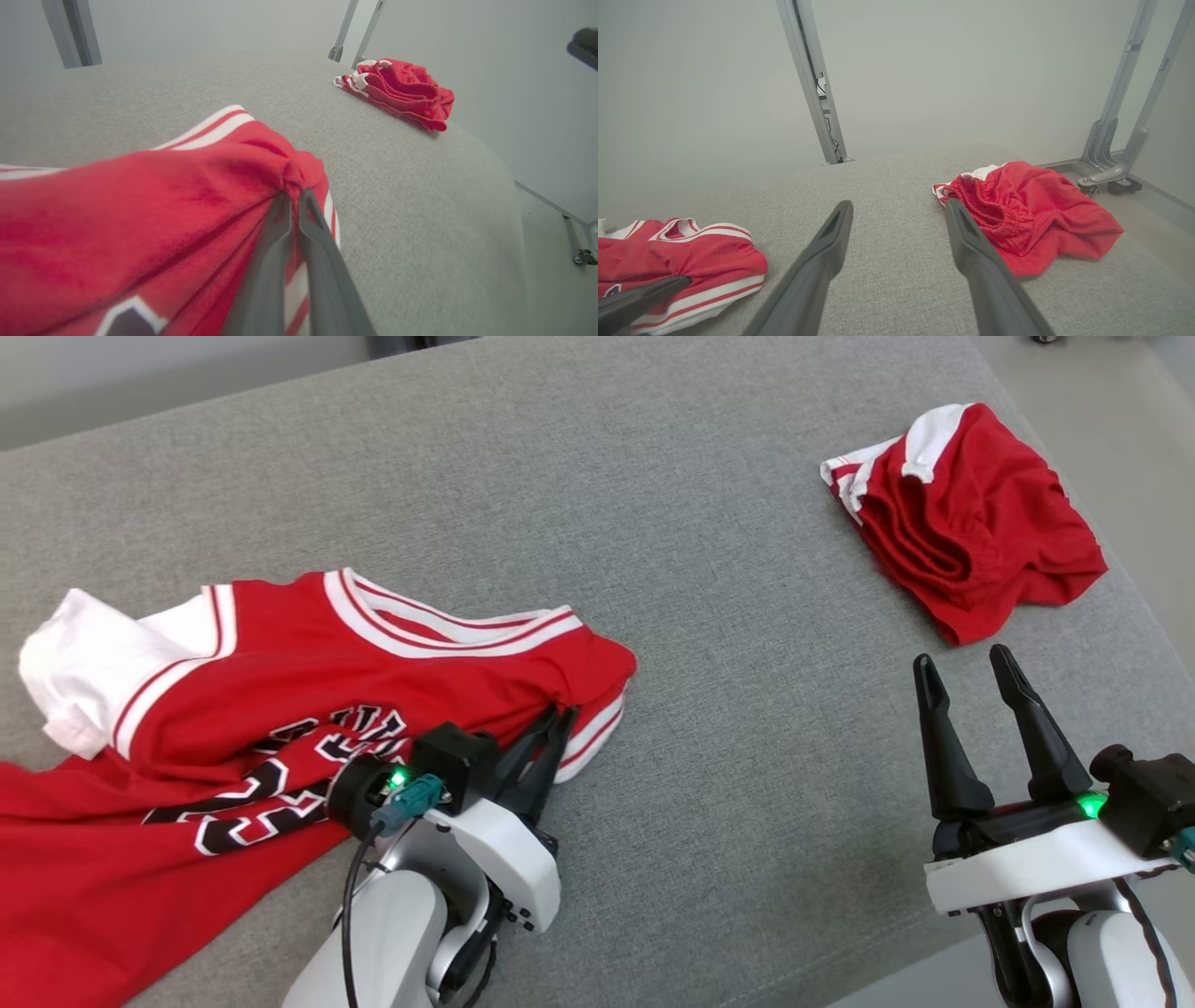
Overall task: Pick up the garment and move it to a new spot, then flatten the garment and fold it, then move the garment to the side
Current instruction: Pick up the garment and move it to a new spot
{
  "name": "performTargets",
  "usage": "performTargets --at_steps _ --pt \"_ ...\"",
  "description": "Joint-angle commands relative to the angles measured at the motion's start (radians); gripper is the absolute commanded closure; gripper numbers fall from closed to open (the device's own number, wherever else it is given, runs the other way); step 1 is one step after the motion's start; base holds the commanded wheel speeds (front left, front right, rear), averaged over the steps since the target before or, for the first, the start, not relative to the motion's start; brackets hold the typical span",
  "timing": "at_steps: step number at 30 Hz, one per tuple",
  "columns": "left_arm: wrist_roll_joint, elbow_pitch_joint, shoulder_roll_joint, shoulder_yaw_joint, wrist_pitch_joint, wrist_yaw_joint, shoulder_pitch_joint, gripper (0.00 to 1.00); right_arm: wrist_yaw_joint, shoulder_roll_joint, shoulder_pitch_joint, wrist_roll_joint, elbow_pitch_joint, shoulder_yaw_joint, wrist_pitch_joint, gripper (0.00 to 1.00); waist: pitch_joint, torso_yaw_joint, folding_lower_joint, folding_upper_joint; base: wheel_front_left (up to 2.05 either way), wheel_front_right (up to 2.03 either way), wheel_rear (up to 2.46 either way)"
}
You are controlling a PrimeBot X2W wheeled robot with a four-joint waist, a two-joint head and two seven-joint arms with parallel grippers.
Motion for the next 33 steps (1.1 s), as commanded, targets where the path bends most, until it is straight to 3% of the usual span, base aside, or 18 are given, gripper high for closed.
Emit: performTargets --at_steps 1,5,12,25,33 --pt "-0.013 0.004 -0.004 -0.017 0.001 -0.014 -0.013 0.0 0.0 -0.003 -0.011 0.006 0.01 -0.004 -0.009 0.0 -0.01 0.013 0.0 -0.0001 0.0 0.0 0.0" --pt "0.0 -0.029 0.002 -0.032 -0.02 -0.014 0.001 0.0 0.0 -0.003 -0.013 0.0 0.02 -0.004 -0.012 0.0 -0.032 0.037 0.0 -0.0001 0.0 0.0 0.0" --pt "0.005 -0.139 0.031 0.008 -0.076 0.042 0.043 0.0 0.0 -0.004 -0.006 -0.013 0.022 -0.014 -0.007 0.0 -0.068 0.086 0.0 -0.0001 0.0 0.0 0.0" --pt "-0.038 -0.247 0.15 0.225 -0.144 0.181 0.112 0.0 0.0 -0.004 0.027 -0.047 0.01 -0.042 0.031 0.0 -0.144 0.207 0.0 -0.0001 0.0 0.0 0.0" --pt "-0.072 -0.279 0.207 0.341 -0.167 0.232 0.205 0.0 0.0 -0.004 0.043 -0.068 0.0 -0.049 0.053 0.0 -0.191 0.261 0.0 -0.0001 0.0 0.0 0.0"
